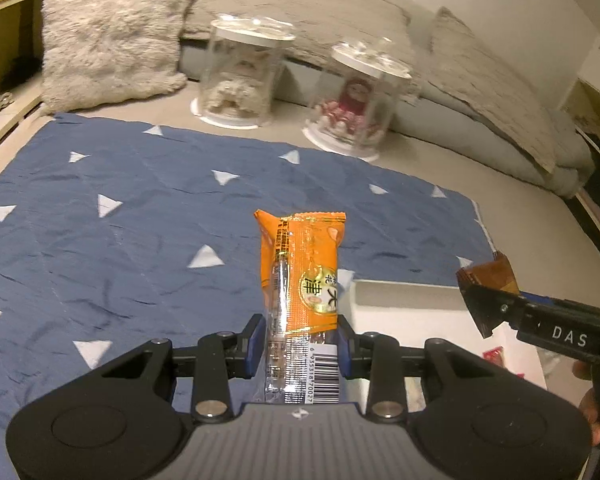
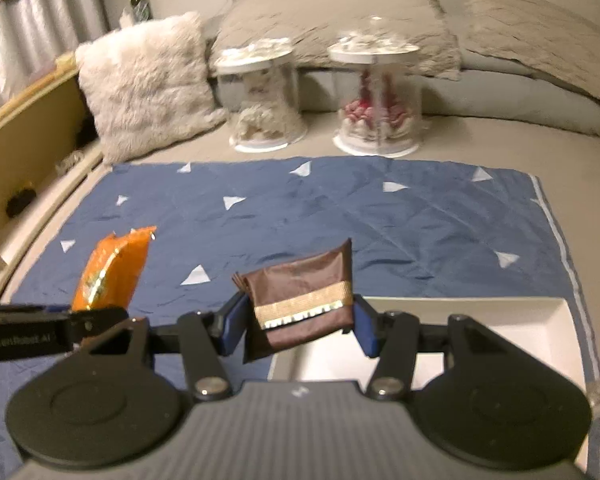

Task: Organize snacks
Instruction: 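Lift both packets and carry them over the white box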

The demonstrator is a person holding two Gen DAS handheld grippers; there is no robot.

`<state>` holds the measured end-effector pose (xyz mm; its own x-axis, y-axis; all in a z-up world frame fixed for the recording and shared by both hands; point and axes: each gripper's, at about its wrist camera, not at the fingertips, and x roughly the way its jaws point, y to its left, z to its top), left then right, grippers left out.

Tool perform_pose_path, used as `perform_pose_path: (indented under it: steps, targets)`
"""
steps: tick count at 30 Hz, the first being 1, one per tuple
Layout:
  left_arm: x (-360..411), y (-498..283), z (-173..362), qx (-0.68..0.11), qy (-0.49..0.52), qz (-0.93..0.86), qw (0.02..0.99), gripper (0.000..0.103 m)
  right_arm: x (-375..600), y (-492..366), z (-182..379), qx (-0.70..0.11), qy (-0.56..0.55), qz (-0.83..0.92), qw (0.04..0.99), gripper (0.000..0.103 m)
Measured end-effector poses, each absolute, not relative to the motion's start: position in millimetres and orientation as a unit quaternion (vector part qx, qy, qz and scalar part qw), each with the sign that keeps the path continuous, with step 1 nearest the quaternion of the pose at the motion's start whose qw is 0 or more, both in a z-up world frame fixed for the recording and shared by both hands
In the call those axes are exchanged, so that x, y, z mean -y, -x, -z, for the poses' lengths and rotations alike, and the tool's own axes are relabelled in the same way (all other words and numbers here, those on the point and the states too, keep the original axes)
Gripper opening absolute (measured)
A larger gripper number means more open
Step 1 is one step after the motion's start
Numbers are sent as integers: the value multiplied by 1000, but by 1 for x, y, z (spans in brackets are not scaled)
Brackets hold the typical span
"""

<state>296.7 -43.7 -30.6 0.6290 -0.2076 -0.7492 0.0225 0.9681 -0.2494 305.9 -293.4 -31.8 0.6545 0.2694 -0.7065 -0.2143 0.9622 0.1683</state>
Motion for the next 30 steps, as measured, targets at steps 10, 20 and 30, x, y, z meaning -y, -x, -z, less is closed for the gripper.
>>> perform_pose_path:
  steps: [10, 20, 30]
  targets:
    - [114, -294, 39, -428, 54, 119, 894, 38, 370, -286, 37, -393, -70, -92, 912, 60]
    - [188, -310, 69, -389, -128, 219, 886, 39, 436, -282, 54, -406, -102, -38, 908, 60]
    - [223, -332, 115, -358, -299, 313, 828, 39, 473, -311, 82, -421, -133, 7, 898, 60]
